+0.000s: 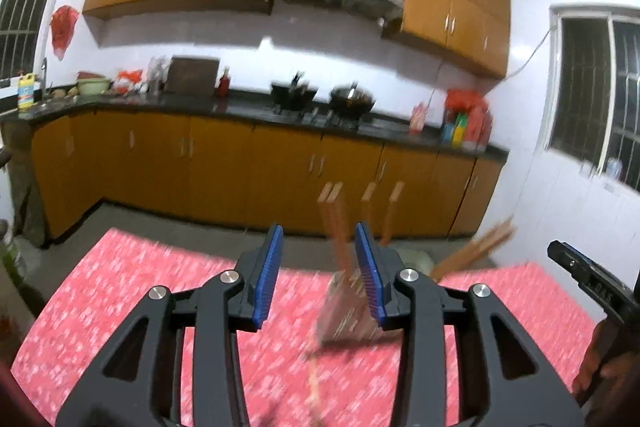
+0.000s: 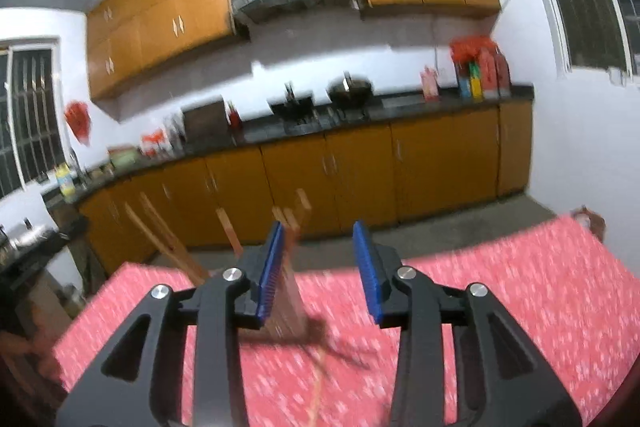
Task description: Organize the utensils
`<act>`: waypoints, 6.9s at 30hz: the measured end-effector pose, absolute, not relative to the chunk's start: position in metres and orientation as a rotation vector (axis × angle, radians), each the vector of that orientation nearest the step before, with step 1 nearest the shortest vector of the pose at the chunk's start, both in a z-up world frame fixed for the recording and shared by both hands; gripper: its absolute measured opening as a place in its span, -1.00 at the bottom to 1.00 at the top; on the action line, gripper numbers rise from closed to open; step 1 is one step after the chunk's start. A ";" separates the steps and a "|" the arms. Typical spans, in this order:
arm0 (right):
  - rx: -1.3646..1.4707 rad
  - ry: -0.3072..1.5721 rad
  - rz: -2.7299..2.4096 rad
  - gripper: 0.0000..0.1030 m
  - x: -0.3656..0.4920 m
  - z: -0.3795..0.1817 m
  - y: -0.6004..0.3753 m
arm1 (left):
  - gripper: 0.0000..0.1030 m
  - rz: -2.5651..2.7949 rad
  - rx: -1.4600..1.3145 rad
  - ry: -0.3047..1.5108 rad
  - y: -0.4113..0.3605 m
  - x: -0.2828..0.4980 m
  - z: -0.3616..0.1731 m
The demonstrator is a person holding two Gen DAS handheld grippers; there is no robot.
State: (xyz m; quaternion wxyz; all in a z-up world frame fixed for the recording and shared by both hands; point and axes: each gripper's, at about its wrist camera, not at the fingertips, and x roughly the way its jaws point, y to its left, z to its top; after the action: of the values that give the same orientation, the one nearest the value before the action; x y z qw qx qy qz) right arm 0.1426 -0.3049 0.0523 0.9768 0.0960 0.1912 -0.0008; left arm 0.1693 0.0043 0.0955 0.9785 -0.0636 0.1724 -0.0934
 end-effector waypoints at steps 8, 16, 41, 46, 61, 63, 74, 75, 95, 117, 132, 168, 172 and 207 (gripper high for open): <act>0.197 0.749 0.053 -0.29 0.157 -0.065 -0.279 | -0.25 -0.164 -0.059 0.641 0.009 0.169 -0.011; 0.129 0.879 0.057 -0.43 0.156 -0.113 -0.245 | -0.25 -0.208 -0.045 0.757 -0.004 0.159 -0.054; 0.170 0.860 -0.039 -0.85 0.157 -0.114 -0.283 | -0.83 -0.231 0.095 0.882 -0.044 0.164 -0.101; 0.147 0.862 -0.023 -0.85 0.166 -0.114 -0.275 | -0.85 -0.185 0.045 0.895 -0.028 0.186 -0.100; 0.127 0.850 -0.044 -0.85 0.192 -0.115 -0.278 | -0.84 -0.130 -0.016 0.871 -0.009 0.207 -0.098; 0.129 0.850 -0.044 -0.84 0.192 -0.115 -0.278 | -0.84 -0.132 -0.024 0.871 -0.009 0.208 -0.100; 0.130 0.850 -0.043 -0.84 0.191 -0.115 -0.278 | -0.83 -0.129 -0.024 0.874 -0.008 0.206 -0.099; 0.130 0.850 -0.043 -0.84 0.191 -0.115 -0.278 | -0.83 -0.129 -0.024 0.874 -0.007 0.206 -0.099; 0.133 0.849 -0.040 -0.84 0.185 -0.116 -0.278 | -0.84 -0.137 0.029 0.875 -0.019 0.201 -0.098; 0.150 0.707 -0.049 -0.85 0.157 -0.058 -0.295 | -0.85 -0.148 0.011 0.831 -0.013 0.189 -0.065; 0.187 0.480 -0.033 -0.85 0.135 0.015 -0.304 | -0.85 -0.194 -0.099 0.615 0.007 0.177 0.020; 0.177 0.031 0.086 -0.85 0.168 0.170 -0.253 | -0.85 -0.300 -0.131 0.255 -0.051 0.209 0.158; 0.177 0.090 0.073 -0.85 0.190 0.154 -0.252 | -0.85 -0.279 -0.127 0.299 -0.057 0.225 0.138; 0.016 0.253 -0.036 0.92 0.040 0.061 -0.235 | 0.97 -0.131 -0.024 0.272 0.015 0.063 0.074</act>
State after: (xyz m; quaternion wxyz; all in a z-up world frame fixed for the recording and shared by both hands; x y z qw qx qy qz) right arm 0.0403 -0.2348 0.0612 0.9918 0.0080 0.1259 -0.0177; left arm 0.0625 0.0152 0.0742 0.9885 -0.0120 0.1357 -0.0653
